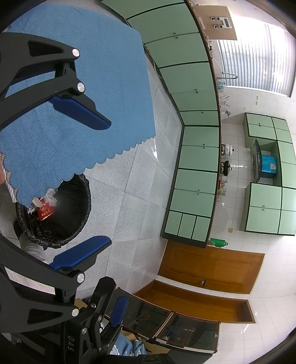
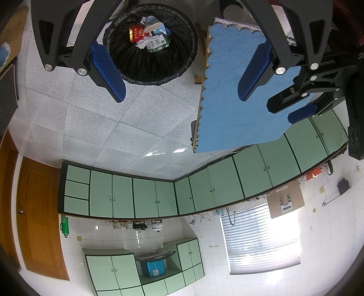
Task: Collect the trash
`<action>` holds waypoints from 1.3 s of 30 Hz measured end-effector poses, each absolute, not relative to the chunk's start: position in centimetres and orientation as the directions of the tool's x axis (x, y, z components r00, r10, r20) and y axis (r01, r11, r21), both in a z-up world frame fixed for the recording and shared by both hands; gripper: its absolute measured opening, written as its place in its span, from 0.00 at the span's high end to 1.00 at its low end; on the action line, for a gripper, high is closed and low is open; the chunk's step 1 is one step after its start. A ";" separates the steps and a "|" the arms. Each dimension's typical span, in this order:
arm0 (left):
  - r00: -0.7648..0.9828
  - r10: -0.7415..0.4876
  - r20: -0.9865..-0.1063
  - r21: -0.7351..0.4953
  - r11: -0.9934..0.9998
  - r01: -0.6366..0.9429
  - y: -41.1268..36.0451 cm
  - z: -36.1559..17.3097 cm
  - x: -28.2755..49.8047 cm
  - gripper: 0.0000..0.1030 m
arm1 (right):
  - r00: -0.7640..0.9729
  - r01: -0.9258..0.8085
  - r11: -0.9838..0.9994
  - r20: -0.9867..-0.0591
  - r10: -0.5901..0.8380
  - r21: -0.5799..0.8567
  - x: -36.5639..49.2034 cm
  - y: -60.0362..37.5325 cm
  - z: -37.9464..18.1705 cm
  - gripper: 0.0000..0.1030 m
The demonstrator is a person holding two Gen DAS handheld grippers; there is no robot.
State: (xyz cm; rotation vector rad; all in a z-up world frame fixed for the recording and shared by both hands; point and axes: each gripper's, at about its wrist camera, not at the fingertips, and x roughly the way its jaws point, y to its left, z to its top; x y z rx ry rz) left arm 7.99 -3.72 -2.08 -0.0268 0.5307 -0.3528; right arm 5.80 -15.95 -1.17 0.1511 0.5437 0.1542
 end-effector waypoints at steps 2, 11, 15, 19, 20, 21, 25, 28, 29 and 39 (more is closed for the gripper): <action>0.803 -0.336 -0.492 -0.115 0.940 0.323 -3.7 -2.1 8.0 0.11 | 0.844 -0.106 0.977 -0.503 0.186 0.185 5.8 -16.0 -1.2 0.06; 0.804 -0.337 -0.491 -0.116 0.939 0.323 -3.7 -2.1 8.0 0.11 | 0.843 -0.107 0.977 -0.504 0.188 0.186 5.9 -15.9 -1.2 0.06; 0.803 -0.337 -0.491 -0.116 0.939 0.323 -3.6 -2.1 8.0 0.11 | 0.842 -0.108 0.976 -0.505 0.190 0.187 5.9 -15.9 -1.2 0.06; 0.803 -0.337 -0.491 -0.116 0.939 0.323 -3.6 -2.1 8.0 0.11 | 0.842 -0.109 0.976 -0.504 0.190 0.187 5.9 -15.8 -1.2 0.06; 0.803 -0.337 -0.491 -0.116 0.939 0.323 -3.6 -2.1 8.0 0.11 | 0.842 -0.109 0.976 -0.505 0.191 0.188 5.9 -15.8 -1.2 0.06; 0.804 -0.337 -0.490 -0.116 0.939 0.323 -3.6 -2.1 8.0 0.11 | 0.842 -0.108 0.976 -0.505 0.191 0.188 5.9 -15.8 -1.2 0.06; 0.804 -0.337 -0.490 -0.116 0.939 0.323 -3.6 -2.1 8.0 0.11 | 0.841 -0.108 0.976 -0.506 0.190 0.187 5.9 -15.8 -1.3 0.06; 0.805 -0.337 -0.489 -0.114 0.939 0.324 -3.7 -2.1 8.0 0.11 | 0.840 -0.109 0.976 -0.507 0.192 0.189 5.9 -15.7 -1.3 0.06; 0.805 -0.337 -0.489 -0.114 0.939 0.324 -3.7 -2.0 8.0 0.11 | 0.839 -0.109 0.976 -0.508 0.193 0.189 6.1 -15.9 -1.5 0.06; 0.798 -0.337 -0.499 -0.122 0.940 0.320 -4.1 -2.1 8.4 0.11 | 0.837 -0.111 0.976 -0.511 0.194 0.189 6.2 -15.9 -1.6 0.06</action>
